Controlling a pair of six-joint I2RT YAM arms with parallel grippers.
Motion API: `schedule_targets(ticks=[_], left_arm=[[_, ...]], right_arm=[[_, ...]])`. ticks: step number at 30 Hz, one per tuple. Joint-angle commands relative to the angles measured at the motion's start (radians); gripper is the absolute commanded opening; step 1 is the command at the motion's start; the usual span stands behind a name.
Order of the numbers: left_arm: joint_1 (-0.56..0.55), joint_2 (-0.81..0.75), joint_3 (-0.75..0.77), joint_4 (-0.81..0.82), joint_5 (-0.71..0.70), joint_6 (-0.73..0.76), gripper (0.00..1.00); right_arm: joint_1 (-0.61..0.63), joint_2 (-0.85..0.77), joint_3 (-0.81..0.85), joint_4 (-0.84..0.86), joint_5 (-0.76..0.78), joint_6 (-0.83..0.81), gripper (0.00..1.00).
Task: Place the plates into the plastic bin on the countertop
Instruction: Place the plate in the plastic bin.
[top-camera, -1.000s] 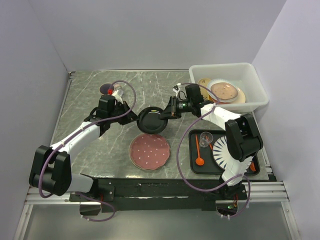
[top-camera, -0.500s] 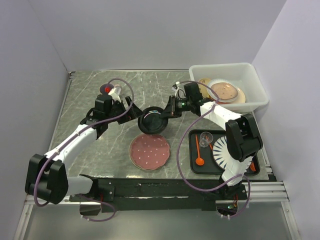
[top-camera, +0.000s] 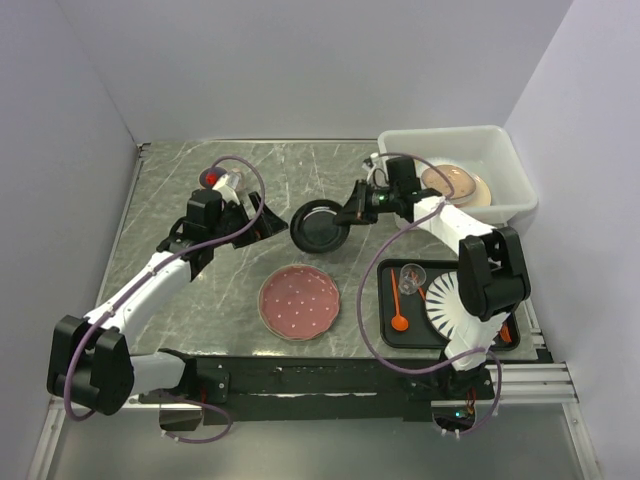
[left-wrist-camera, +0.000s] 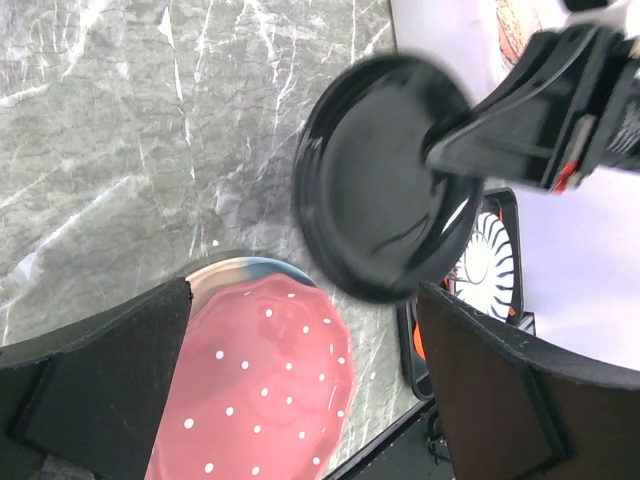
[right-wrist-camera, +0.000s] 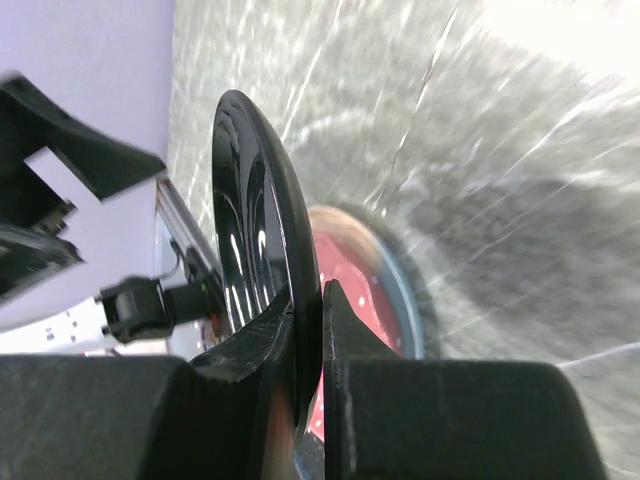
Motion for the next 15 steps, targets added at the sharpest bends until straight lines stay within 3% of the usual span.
schedule_targets(ticks=[1, 15], left_arm=[[-0.003, 0.019, 0.011, 0.007, 0.002, 0.031, 0.99], [-0.003, 0.097, 0.041, 0.007, 0.032, 0.045, 0.99]], right_arm=[[-0.072, -0.017, 0.081, 0.015, -0.017, -0.001, 0.00], [-0.287, 0.022, 0.190, 0.011, 0.032, 0.061, 0.00]])
